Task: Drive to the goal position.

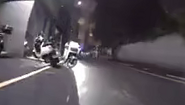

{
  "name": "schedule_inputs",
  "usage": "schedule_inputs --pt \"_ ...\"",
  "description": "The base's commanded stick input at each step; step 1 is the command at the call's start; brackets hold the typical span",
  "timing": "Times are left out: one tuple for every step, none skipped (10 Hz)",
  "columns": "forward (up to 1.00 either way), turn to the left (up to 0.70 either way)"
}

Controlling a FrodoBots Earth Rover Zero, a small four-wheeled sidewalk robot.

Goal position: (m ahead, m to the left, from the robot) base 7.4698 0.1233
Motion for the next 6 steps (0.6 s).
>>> schedule_inputs --pt "0.45 0.0" --pt "0.45 0.0" --pt "0.45 0.0" --pt "0.45 0.0" --pt "0.45 0.0" --pt "0.45 0.0"
